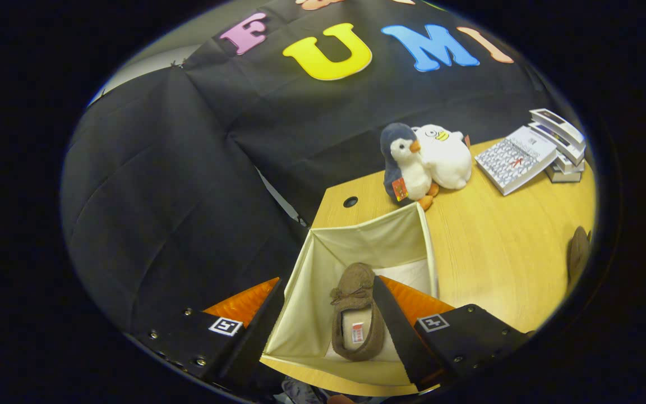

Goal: Open the storage box then place both shoes into the box .Put the left shoe in first, then the right shoe, with the right side of both shoes facing outward in a uniform manner.

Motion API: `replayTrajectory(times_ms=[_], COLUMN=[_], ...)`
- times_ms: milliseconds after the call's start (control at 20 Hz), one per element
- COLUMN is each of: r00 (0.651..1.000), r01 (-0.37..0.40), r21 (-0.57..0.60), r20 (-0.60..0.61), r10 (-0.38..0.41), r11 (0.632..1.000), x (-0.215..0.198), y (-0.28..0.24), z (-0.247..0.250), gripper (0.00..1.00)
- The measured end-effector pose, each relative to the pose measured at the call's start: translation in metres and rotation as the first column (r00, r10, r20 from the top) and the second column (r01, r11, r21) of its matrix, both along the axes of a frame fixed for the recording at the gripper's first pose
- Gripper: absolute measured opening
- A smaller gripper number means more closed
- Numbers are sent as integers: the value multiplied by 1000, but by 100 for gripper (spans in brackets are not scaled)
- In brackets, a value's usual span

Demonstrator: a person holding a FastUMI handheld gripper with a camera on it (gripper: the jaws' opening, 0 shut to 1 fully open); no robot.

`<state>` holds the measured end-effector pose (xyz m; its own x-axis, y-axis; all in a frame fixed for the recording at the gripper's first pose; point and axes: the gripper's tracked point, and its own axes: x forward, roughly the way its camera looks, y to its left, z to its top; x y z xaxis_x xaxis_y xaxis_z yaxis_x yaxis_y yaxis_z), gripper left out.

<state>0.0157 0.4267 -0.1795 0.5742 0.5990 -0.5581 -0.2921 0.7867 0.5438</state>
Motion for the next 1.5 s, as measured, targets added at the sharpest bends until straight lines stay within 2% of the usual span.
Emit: replayTrajectory(times_ms=[200, 450, 700, 1050, 1300, 1500], r00=[995, 991, 984, 975, 982, 992], r01=[20, 72, 92, 158, 148, 102], r21=[-30, -100, -163, -335, -454, -525], r20=[99, 123, 164, 202, 170, 111], r10=[-17, -60, -65, -93, -78, -50], r11=[999, 992, 982, 929, 878, 845], x=[7, 15, 11, 10, -3, -20], y=[-52, -129, -204, -320, -390, -426], z=[19, 17, 14, -9, -47, -86], gripper=[97, 98, 98, 98, 98, 98])
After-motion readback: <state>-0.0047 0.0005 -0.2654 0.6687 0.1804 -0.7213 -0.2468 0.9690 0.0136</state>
